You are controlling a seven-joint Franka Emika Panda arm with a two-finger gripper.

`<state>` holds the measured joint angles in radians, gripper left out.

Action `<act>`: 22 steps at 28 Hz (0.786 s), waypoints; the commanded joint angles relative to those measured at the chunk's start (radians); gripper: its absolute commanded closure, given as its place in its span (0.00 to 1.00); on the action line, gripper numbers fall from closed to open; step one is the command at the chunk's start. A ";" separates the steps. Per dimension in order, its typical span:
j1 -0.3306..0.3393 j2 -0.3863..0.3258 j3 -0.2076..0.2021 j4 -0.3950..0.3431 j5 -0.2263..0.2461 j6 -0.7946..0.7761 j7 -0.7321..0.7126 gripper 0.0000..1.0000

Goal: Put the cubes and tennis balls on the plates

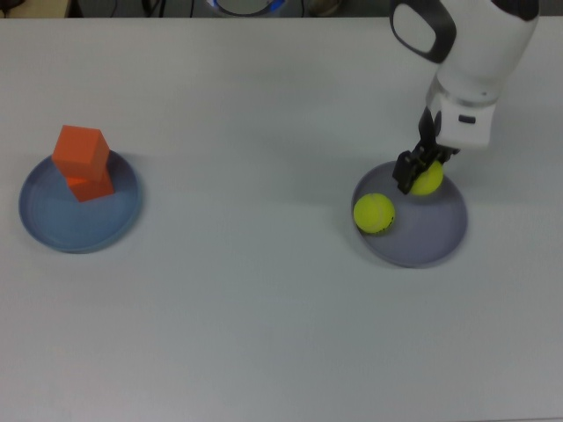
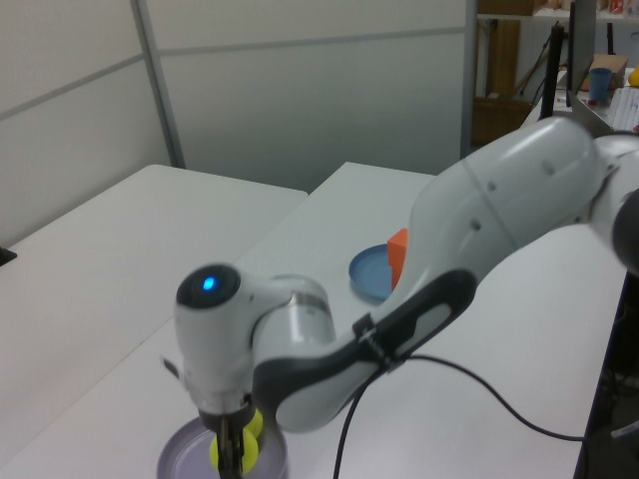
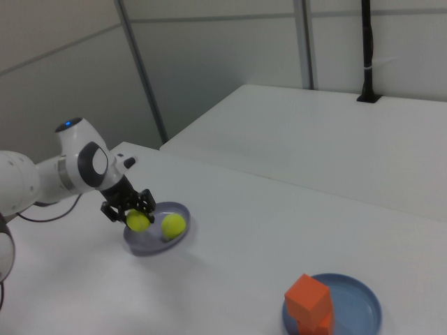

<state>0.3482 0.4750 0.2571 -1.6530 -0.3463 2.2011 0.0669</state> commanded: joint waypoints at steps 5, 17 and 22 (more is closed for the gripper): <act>0.000 0.048 -0.007 0.068 -0.051 0.003 0.033 0.00; -0.035 -0.259 -0.015 0.068 0.193 -0.309 0.045 0.00; -0.095 -0.348 -0.021 0.064 0.191 -0.425 0.172 0.00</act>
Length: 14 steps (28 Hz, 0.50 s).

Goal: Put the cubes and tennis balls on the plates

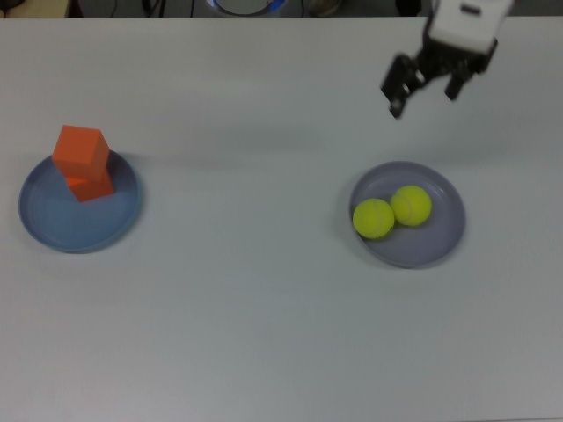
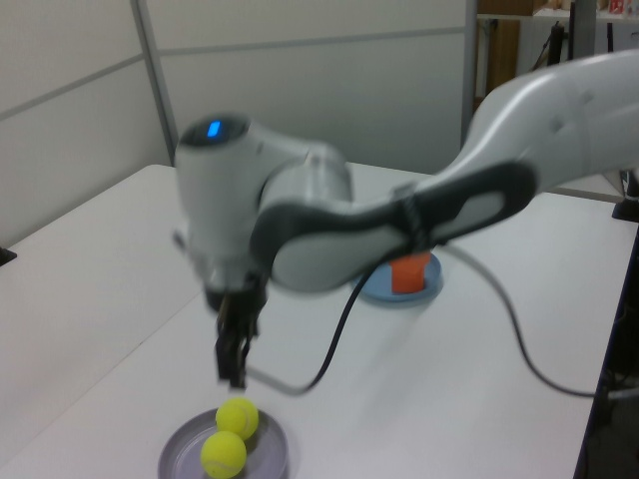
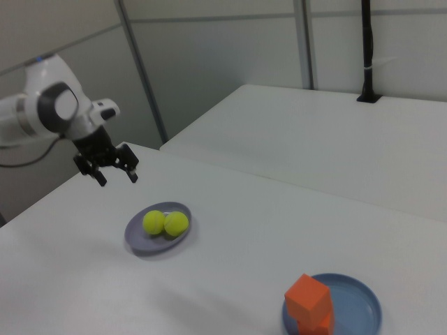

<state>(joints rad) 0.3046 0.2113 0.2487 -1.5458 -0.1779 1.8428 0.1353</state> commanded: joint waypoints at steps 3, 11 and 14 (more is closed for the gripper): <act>-0.088 -0.119 -0.028 -0.053 0.023 -0.082 0.145 0.00; -0.105 -0.162 -0.226 -0.091 0.124 -0.080 0.135 0.00; -0.139 -0.184 -0.239 -0.126 0.132 -0.080 0.135 0.00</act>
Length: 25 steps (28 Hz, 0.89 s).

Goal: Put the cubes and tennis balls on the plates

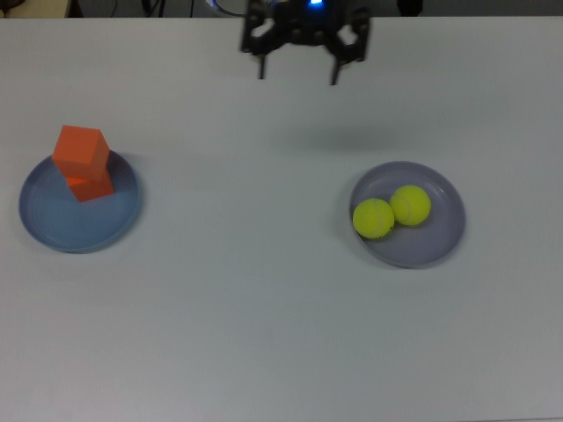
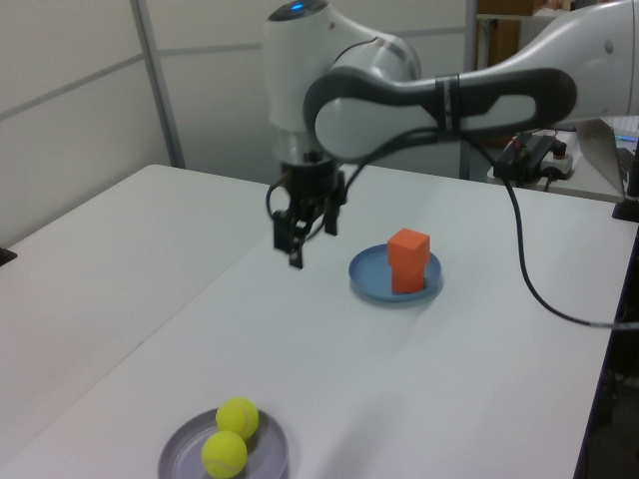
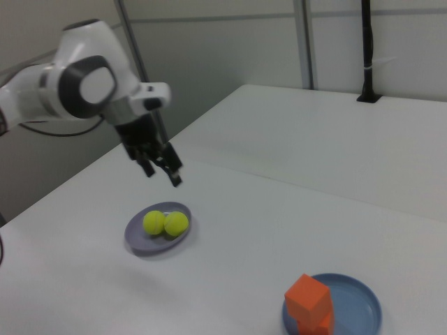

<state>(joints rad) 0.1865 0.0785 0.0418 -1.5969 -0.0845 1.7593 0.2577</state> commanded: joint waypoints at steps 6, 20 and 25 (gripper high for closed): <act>-0.076 -0.065 -0.036 -0.101 0.086 0.015 0.002 0.00; -0.095 -0.052 -0.030 -0.061 0.092 0.014 -0.012 0.00; -0.082 -0.051 -0.023 -0.061 0.078 0.011 -0.037 0.00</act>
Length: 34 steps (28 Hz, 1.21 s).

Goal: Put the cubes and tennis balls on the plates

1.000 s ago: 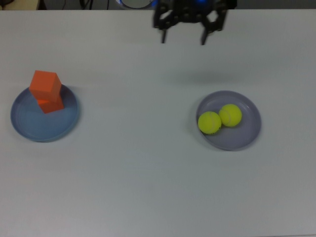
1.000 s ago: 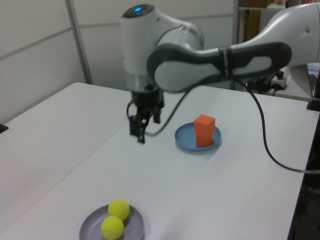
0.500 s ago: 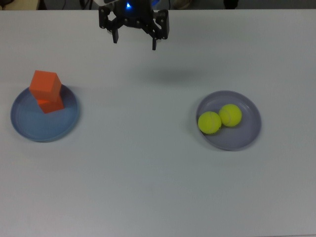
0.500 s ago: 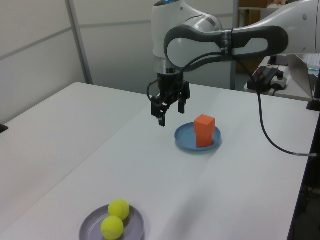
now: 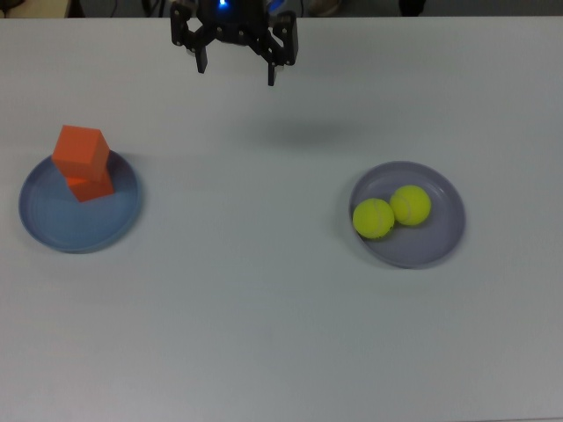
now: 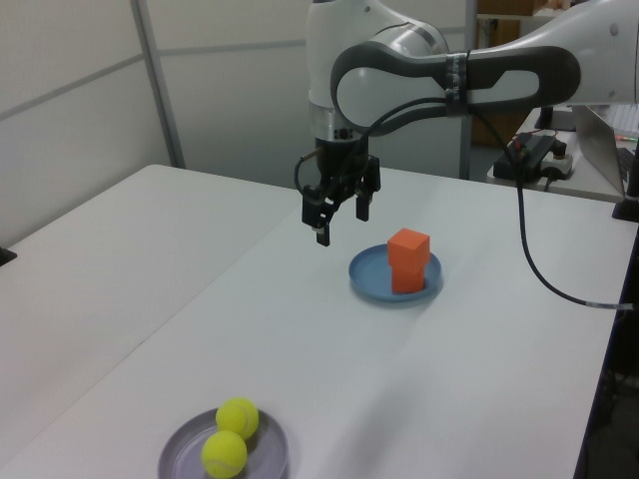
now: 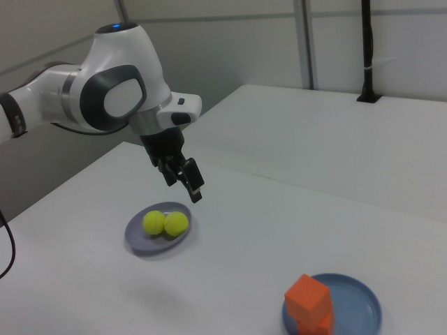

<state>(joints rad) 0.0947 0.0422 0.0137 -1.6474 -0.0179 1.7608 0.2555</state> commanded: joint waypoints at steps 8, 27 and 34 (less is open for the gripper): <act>0.010 -0.022 0.005 0.011 0.010 -0.017 -0.090 0.00; -0.003 -0.016 -0.008 0.032 0.016 -0.044 -0.098 0.00; -0.004 -0.015 -0.009 0.031 0.016 -0.044 -0.088 0.00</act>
<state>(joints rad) 0.0919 0.0386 0.0136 -1.6207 -0.0180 1.7505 0.1816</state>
